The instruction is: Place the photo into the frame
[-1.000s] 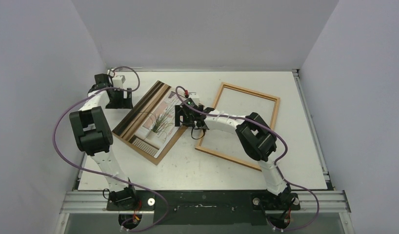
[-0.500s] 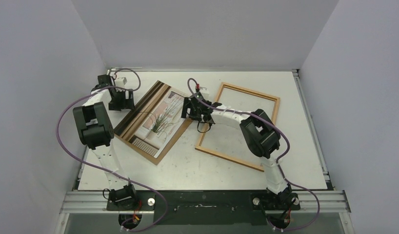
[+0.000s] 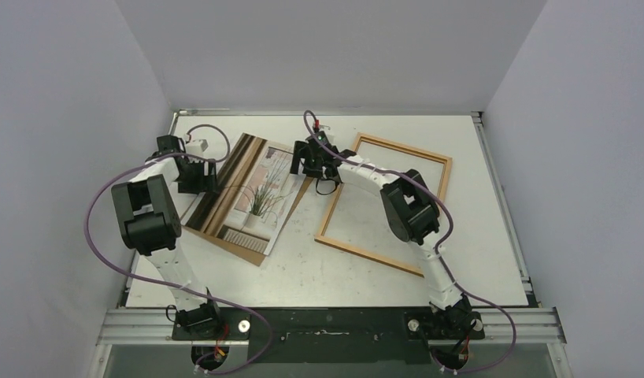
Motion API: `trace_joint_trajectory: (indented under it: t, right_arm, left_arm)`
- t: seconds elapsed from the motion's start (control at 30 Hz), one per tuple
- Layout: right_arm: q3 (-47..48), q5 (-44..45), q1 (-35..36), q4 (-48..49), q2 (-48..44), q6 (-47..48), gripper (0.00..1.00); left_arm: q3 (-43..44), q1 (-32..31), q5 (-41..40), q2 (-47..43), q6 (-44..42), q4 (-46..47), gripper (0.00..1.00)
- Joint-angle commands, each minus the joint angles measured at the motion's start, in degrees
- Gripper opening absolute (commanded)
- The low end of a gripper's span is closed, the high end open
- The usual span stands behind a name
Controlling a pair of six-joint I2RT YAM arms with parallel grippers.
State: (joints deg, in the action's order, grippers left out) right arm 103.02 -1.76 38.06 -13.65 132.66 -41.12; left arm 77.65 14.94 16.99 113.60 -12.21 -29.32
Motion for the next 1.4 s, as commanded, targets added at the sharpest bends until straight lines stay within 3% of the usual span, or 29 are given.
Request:
trace_joint_trajectory:
  t: [0.0, 0.17, 0.43, 0.6, 0.77, 1.0, 1.37]
  right_arm:
    - [5.4, -2.9, 0.2, 0.2, 1.4, 1.1, 0.90]
    - [1.2, -3.4, 0.2, 0.7, -2.8, 2.2, 0.90]
    - [-22.0, -9.2, 4.2, 4.7, -18.6, 0.4, 0.90]
    - [-31.0, -12.5, 9.5, 5.5, -24.6, -0.6, 0.90]
    - [-37.8, -15.0, 10.2, 5.5, -30.2, -0.7, 0.91]
    - [-44.2, -24.0, 12.9, 5.8, -32.7, 1.5, 0.99]
    - [-51.0, -26.1, 17.6, 11.8, -31.0, -4.3, 0.94]
  left_arm:
    - [-5.6, 0.9, 2.7, -3.3, -0.4, -5.1, 0.68]
    - [-6.9, 2.1, 4.7, -6.2, 0.4, -6.5, 0.63]
    - [-9.0, 2.1, 8.2, -8.0, 2.8, -6.3, 0.51]
    - [-9.4, 2.1, 8.2, -8.4, 3.3, -6.2, 0.48]
    - [-10.6, 2.1, 7.3, -8.9, 4.1, -4.8, 0.45]
    - [-11.9, 1.6, 5.7, -9.3, 5.5, -2.9, 0.42]
    - [-13.3, 1.6, 3.9, -9.9, 5.3, -1.3, 0.39]
